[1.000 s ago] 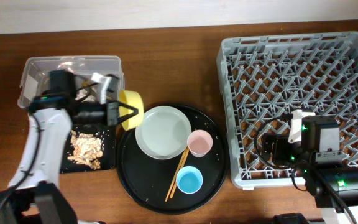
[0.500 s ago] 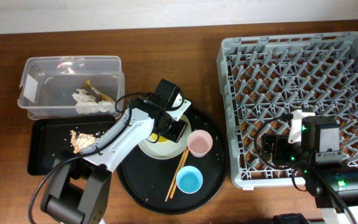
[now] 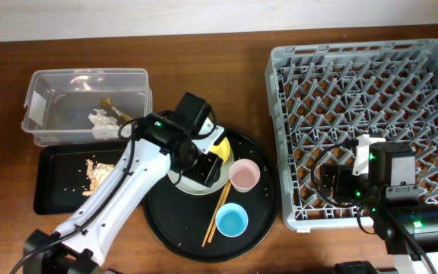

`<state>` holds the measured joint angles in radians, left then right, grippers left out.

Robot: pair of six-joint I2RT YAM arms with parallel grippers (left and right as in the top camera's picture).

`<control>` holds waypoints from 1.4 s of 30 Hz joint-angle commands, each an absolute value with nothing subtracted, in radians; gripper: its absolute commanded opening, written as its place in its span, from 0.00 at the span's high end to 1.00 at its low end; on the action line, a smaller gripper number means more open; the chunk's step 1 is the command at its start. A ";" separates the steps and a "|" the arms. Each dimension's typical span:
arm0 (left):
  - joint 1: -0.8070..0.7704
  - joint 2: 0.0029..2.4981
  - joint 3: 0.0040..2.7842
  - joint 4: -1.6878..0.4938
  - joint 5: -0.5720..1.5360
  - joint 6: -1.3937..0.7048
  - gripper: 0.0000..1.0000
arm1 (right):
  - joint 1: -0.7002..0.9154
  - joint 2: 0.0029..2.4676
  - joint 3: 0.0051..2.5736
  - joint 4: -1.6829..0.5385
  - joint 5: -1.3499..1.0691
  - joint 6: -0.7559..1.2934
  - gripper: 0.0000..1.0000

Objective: Sort waste into correct bins and load items into the dishwasher rack
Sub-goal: 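Carry the yellow bowl back and set it on the white plate, then grasp the blue cup with the left gripper and lift it, then hand the blue cup from the left gripper to the right gripper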

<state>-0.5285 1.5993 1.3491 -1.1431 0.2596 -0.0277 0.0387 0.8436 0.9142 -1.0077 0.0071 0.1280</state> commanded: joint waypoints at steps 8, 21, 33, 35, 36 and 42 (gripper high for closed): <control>-0.706 1.604 1.049 -0.998 0.363 -0.095 0.54 | 0.032 0.844 0.931 -1.010 0.004 0.133 0.01; -0.542 1.324 1.155 -1.049 0.265 -0.121 1.00 | 0.031 0.844 0.935 -0.962 0.054 0.174 0.01; -0.212 1.606 1.160 -0.278 1.406 -0.414 1.00 | 0.032 1.151 0.935 -0.665 -1.110 -0.101 0.01; -0.237 1.656 1.160 -0.247 1.434 -0.435 1.00 | 0.032 1.211 0.935 -0.592 -1.219 -0.101 0.01; -0.252 1.669 1.160 -0.247 1.433 -0.437 1.00 | 0.032 1.237 0.935 -0.548 -1.293 -0.101 0.01; -0.330 1.672 1.160 -0.243 1.436 -0.437 1.00 | 0.032 1.309 0.935 -0.364 -1.459 -0.097 0.01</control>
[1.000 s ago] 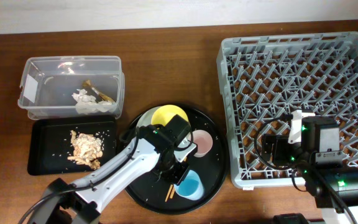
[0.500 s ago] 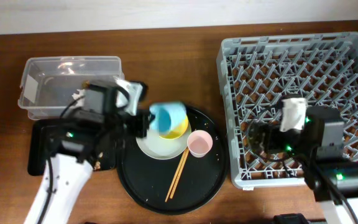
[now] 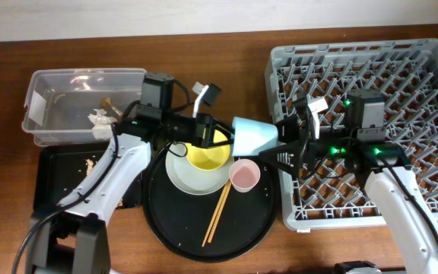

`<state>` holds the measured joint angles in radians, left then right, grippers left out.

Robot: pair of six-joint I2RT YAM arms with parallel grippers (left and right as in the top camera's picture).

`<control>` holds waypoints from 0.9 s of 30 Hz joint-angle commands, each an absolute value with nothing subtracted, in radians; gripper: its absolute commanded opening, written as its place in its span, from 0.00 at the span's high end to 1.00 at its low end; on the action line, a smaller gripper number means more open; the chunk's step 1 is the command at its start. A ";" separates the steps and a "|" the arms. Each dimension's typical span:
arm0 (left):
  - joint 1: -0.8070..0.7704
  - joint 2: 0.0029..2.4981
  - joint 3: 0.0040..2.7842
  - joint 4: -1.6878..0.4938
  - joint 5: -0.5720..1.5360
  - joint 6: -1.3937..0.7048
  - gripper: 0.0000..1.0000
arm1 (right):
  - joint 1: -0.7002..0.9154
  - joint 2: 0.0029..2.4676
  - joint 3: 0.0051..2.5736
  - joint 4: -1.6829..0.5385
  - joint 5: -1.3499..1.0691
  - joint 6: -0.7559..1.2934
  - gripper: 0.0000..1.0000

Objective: Sort waste into correct bins and load items into the dishwasher rack
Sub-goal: 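Hand the blue cup from the left gripper to the right gripper, then place the blue cup upside down in the dish rack with the right gripper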

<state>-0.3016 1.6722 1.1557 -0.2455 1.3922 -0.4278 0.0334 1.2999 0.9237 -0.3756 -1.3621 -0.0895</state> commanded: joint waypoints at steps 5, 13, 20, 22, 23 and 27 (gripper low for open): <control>-0.333 1.672 1.160 -0.243 1.426 -0.437 1.00 | 0.032 1.308 0.935 -0.365 -1.474 -0.097 0.21; -0.333 1.672 1.160 -0.243 1.422 -0.421 0.85 | 0.032 1.308 0.935 -0.365 -1.459 -0.097 0.37; -0.321 1.655 1.161 -0.513 0.648 -0.172 0.39 | 0.032 1.307 0.935 -0.443 -1.003 -0.097 0.45; -0.255 1.570 1.163 -0.624 0.466 -0.158 0.37 | 0.030 1.282 0.955 -0.527 -0.776 -0.097 0.45; -0.227 1.538 1.163 -0.656 0.417 -0.158 0.36 | 0.030 1.272 0.971 -0.554 -0.732 -0.097 0.45; -0.035 1.385 1.163 -0.781 0.340 -0.155 0.29 | 0.030 1.242 1.192 -0.823 -0.395 -0.097 0.45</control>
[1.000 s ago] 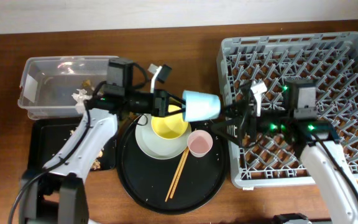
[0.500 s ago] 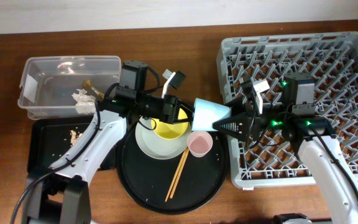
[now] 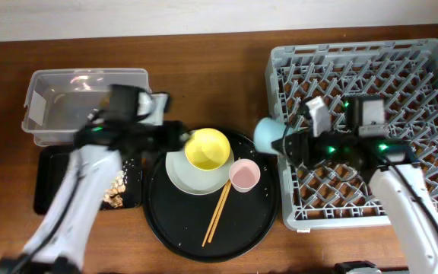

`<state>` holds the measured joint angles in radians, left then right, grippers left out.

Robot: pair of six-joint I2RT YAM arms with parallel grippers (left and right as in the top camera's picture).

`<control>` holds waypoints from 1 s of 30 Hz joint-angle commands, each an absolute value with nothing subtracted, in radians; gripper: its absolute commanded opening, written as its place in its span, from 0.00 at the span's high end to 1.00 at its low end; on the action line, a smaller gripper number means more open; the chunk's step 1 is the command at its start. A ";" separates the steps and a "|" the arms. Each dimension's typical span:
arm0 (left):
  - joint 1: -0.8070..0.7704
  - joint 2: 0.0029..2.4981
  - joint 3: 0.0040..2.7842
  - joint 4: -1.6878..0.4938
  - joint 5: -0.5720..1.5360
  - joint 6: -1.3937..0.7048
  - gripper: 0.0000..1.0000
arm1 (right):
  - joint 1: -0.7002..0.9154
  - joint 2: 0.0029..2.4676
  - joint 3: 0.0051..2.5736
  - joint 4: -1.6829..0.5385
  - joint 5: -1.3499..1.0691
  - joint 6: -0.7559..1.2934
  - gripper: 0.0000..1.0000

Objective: Sort waste into correct bins and load items into the dishwasher rack
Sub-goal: 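Place the blue cup upside down in the dish rack with the right gripper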

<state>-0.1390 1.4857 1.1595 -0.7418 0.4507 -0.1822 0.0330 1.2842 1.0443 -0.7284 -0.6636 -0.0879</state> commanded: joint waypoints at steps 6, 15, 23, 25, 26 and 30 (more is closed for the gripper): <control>0.193 1.262 1.163 -0.825 0.340 -0.155 0.28 | -0.124 1.333 1.493 -1.181 -0.120 -0.043 0.41; 0.192 1.263 1.163 -0.851 0.340 -0.155 0.28 | -0.303 1.593 1.517 -1.370 -0.118 -0.040 0.41; 0.192 1.263 1.163 -0.852 0.340 -0.155 0.27 | -0.303 1.776 1.515 -1.374 -0.122 -0.040 0.15; 0.192 1.263 1.163 -0.854 0.344 -0.155 0.24 | -0.302 1.790 1.515 -1.373 -0.123 -0.040 0.09; 0.192 1.263 1.163 -0.854 0.344 -0.155 0.24 | -0.302 1.791 1.515 -1.374 -0.132 -0.040 0.03; 0.143 1.263 1.163 -0.852 0.344 -0.155 0.27 | -0.302 1.765 1.516 -1.395 -0.202 -0.048 0.01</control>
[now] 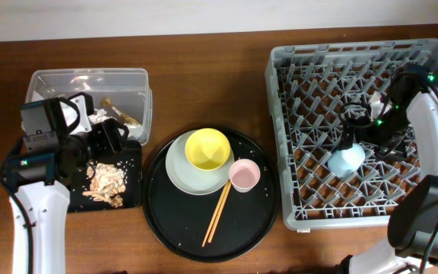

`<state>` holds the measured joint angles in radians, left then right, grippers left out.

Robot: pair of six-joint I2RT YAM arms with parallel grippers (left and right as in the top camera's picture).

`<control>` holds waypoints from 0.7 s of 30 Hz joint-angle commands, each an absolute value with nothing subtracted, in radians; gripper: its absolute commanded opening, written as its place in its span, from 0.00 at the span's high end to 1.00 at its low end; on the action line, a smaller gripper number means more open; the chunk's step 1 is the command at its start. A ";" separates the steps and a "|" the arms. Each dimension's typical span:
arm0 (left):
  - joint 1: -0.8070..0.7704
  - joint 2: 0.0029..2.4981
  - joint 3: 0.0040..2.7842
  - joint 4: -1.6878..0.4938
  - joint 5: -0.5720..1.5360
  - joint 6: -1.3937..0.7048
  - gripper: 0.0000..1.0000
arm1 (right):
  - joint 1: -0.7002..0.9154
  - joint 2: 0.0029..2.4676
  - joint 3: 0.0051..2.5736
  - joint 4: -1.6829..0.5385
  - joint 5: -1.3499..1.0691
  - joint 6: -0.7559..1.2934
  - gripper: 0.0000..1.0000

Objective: Sort waste into correct bins and load items into the dishwasher rack
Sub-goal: 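Place the blue cup upside down in the dish rack with the right gripper, then grasp the pink cup with the left gripper and lift it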

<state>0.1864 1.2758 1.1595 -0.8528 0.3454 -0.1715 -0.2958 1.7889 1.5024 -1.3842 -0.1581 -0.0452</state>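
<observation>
A light blue cup (346, 161) rests mouth down among the tines of the grey dishwasher rack (341, 61), in its middle right. My right gripper (354, 141) sits right at the cup's top edge and looks shut on it. On the round black tray (196, 232) lie a yellow bowl (207, 148) on a pale plate (179, 173), a pink cup (244, 175) and wooden chopsticks (219, 213). My left gripper (109, 137) hovers open and empty over the black rectangular tray (55, 204), which holds food scraps (105, 183).
A clear plastic bin (90, 80) with bits of waste stands at the back left, just behind the rectangular tray. The rack fills the right side of the wooden table.
My right gripper has moved right from the rack's left edge to its middle right, and the blue cup is now down among the tines. My left arm has pulled back further left.
First my left gripper was low over the round tray, the blue cup standing on it, the right arm at rest over the rack. Then both grippers met at the cup above the tray's right edge. Then the right gripper alone held it, and now it sits in the rack.
</observation>
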 commanded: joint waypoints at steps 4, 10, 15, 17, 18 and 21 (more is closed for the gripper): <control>-0.063 1.272 1.163 -0.795 0.344 -0.155 0.27 | -0.302 1.589 1.518 -1.396 -0.242 -0.047 0.01; -0.409 1.460 1.163 -0.672 0.343 -0.155 0.27 | -0.300 1.430 1.518 -1.397 -0.307 -0.047 0.01; -0.575 1.720 1.163 -0.620 0.343 -0.156 0.31 | -0.300 1.431 1.513 -1.399 -0.308 -0.047 0.01; -0.598 1.789 1.163 -0.620 0.343 -0.156 0.42 | -0.300 1.431 1.513 -1.399 -0.307 -0.047 0.01; -0.603 1.803 1.163 -0.618 0.343 -0.156 0.51 | -0.300 1.431 1.513 -1.399 -0.308 -0.047 0.01; -0.603 1.810 1.167 -0.618 0.343 -0.156 1.00 | -0.300 1.431 1.513 -1.399 -0.307 -0.047 0.01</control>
<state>-0.6010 1.8126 1.1595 -0.6201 0.3386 -0.1623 -0.2958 1.4364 1.5055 -1.3994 -0.2951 -0.0456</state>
